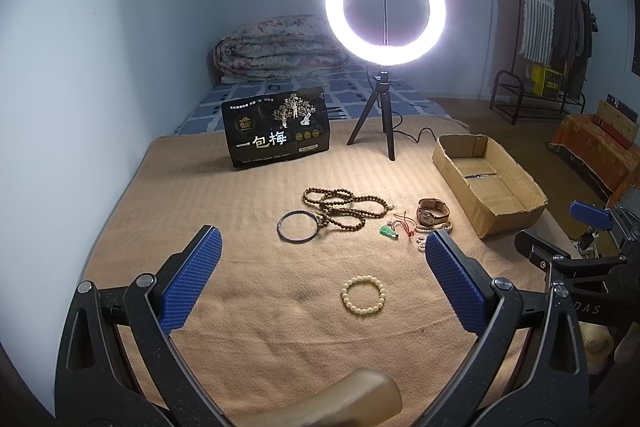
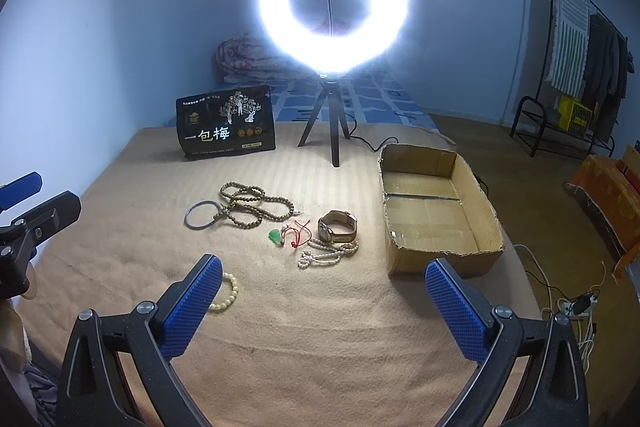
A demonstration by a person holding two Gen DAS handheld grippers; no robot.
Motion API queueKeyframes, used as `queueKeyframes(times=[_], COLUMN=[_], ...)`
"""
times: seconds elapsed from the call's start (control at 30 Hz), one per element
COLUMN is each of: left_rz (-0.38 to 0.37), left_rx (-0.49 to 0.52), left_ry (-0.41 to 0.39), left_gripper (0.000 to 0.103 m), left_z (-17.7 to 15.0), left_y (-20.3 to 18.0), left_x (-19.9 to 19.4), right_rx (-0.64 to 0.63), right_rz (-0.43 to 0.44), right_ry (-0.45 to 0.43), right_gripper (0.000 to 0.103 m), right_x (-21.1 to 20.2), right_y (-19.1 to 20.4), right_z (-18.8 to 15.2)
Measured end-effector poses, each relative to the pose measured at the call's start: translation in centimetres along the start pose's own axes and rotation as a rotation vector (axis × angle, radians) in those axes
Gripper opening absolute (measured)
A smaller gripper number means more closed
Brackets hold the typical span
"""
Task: Organize jewelry
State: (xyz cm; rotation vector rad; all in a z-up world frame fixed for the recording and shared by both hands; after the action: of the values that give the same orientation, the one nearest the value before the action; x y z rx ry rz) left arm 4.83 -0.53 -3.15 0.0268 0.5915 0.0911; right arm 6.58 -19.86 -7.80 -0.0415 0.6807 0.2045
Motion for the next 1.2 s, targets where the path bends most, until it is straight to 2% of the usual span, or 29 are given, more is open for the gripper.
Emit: queueKeyframes(times=[0.8,1.2], left_rz=[-0.001,-0.008], left_rx=[0.003,-0.007], left_ry=[0.018,0.064], left_gripper=[0.103,0.103], left_z=[-0.9,-1.0], left_y=[0.2,0.5], left_x=[0.4,1.7], right_rx=[0.003,0.000], right_rz=[0.014,0.049], right_ry=[0.018,0.075], right_gripper=[0.103,0.103], right_x=[0.2,1.5], right_y=[0.0,-0.8], right_z=[-0.2,-1.2])
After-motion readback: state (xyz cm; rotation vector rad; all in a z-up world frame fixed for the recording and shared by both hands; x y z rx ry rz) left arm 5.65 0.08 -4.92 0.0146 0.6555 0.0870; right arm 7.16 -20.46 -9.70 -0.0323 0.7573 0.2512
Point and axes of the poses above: each gripper's, at about its wrist camera, not at the fingertips, and x roughly the way its jaws point, y to its left, z to its top, the point moved 6 cm from there along x, roughly the way its jaws point, and after that the axes turned 5 degrees about z, right-handed, at the moved point
